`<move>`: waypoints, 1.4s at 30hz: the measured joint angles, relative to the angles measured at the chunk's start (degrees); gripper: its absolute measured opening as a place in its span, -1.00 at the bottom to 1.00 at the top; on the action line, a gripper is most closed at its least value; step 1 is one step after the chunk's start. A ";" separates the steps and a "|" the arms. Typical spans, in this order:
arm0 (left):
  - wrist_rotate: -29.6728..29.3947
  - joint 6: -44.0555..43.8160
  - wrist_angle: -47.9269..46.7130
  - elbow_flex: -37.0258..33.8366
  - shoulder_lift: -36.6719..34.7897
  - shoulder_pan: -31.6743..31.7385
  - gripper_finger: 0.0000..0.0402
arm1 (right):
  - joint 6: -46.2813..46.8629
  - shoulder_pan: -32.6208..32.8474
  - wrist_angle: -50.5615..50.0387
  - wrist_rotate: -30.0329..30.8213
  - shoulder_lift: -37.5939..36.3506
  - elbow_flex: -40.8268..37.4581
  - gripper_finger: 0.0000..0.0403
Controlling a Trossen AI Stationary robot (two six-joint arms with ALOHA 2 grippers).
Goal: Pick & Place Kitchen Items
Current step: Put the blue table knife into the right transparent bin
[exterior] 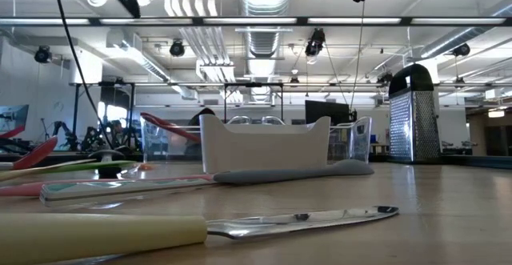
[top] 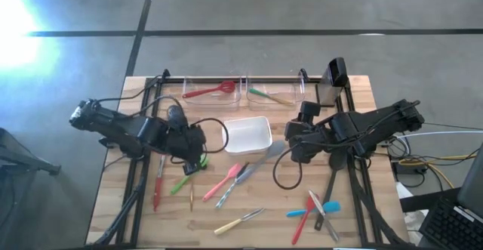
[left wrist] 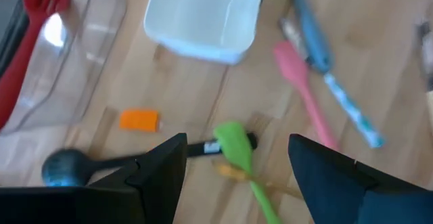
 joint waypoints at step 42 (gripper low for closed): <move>-7.44 -14.86 3.12 -21.34 -4.79 -5.05 0.30 | 23.47 11.13 2.52 -16.52 -0.02 -11.05 0.11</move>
